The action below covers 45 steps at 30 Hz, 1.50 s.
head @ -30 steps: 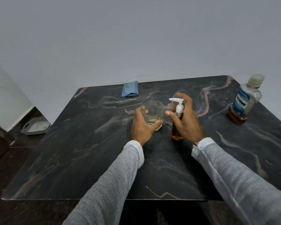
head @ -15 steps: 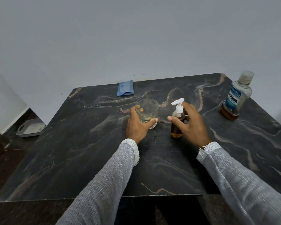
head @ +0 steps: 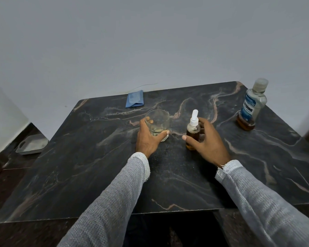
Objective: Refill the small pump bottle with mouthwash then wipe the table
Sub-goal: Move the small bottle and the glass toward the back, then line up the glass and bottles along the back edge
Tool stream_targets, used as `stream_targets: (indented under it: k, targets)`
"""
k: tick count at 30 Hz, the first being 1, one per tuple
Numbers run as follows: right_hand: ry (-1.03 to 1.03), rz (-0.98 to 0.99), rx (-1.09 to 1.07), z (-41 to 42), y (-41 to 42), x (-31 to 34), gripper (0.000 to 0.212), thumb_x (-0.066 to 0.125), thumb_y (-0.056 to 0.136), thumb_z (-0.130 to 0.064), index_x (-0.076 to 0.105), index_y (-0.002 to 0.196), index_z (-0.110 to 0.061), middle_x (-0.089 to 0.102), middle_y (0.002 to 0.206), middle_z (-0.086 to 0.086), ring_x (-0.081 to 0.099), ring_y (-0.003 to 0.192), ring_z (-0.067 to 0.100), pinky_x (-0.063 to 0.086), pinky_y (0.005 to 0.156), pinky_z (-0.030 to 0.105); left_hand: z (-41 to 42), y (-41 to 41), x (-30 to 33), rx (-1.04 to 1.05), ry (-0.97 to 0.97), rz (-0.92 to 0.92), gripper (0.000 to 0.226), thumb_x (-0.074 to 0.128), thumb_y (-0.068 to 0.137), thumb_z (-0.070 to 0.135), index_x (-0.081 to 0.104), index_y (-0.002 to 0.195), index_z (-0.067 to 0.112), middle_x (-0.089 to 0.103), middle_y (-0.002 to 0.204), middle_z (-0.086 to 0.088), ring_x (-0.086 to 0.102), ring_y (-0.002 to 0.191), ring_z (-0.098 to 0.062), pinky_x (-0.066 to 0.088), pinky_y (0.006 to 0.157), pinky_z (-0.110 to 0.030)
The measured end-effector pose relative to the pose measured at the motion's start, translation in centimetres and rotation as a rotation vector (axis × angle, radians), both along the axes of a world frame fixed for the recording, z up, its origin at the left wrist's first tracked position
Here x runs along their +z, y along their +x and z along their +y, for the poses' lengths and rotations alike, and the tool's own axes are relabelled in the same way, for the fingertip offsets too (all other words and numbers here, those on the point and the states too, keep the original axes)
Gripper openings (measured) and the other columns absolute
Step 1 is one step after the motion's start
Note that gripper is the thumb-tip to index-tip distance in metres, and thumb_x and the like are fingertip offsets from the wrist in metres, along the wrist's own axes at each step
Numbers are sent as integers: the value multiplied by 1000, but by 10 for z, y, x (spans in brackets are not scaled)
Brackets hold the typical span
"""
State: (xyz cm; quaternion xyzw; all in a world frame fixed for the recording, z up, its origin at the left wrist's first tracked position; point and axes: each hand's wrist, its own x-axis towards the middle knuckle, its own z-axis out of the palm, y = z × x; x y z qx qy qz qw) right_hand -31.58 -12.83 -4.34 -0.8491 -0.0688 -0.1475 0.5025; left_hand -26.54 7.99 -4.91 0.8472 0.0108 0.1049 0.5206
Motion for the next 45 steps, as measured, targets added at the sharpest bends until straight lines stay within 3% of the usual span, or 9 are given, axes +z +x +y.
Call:
stream_targets:
  k: [9,15,19,23,28,33,37,39,45]
  targets:
    - [-96,5,-49,-3,-3,0,59,79,75,-35,41,119,-28,54,110,-11,57,92,4,43,74,11,3,-1,-5,-5,-3,62,93,90,62,35,37,136,22,55,132,-2,53,119,-19,40,97,-27]
    - [-24,-42,-29,-1,-3,-6,54,78,78,-28,44,119,-30,56,115,-12,60,101,5,52,85,24,5,2,-7,-3,9,68,83,90,62,38,44,129,19,59,127,-2,57,116,-19,47,103,-38]
    - [37,-37,-39,0,7,-5,53,78,79,-26,42,117,-36,54,113,-19,58,98,-3,49,81,14,7,6,-9,22,12,29,79,90,60,41,46,123,22,61,122,0,59,112,-18,48,98,-33]
    - [52,-44,-66,-2,38,2,55,78,78,-25,47,124,-26,59,114,-11,59,98,-1,47,75,6,9,28,-3,45,-15,18,74,88,61,42,43,118,29,58,116,6,58,107,-16,45,88,-27]
    - [26,-20,-78,-1,81,6,55,77,79,-26,47,124,-23,58,120,-2,57,103,10,51,88,26,13,67,12,40,40,-14,76,88,62,42,46,121,21,60,116,2,58,104,-18,47,86,-30]
    - [37,-1,-105,5,138,2,51,77,79,-27,46,120,-27,56,117,-6,56,98,6,43,76,9,14,120,14,66,68,-10,76,87,63,43,47,122,17,60,114,1,58,99,-19,44,82,-28]
    - [85,-13,-115,11,184,-3,50,76,80,-21,48,121,-23,56,113,-7,55,92,1,48,81,15,14,160,12,71,128,-26,76,85,63,50,48,122,18,61,111,5,58,95,-15,41,78,-25]
    - [89,-11,-106,15,205,-5,51,75,81,-21,47,124,-21,55,115,-7,55,92,-1,46,77,9,14,179,11,57,145,-30,74,85,63,51,47,119,19,62,111,5,58,96,-15,42,80,-26]
    - [41,-38,-91,21,265,-10,53,73,83,-22,46,128,-18,55,121,-2,55,101,9,43,80,11,9,237,6,72,137,-42,73,85,64,50,48,117,18,63,115,1,58,96,-16,43,78,-25]
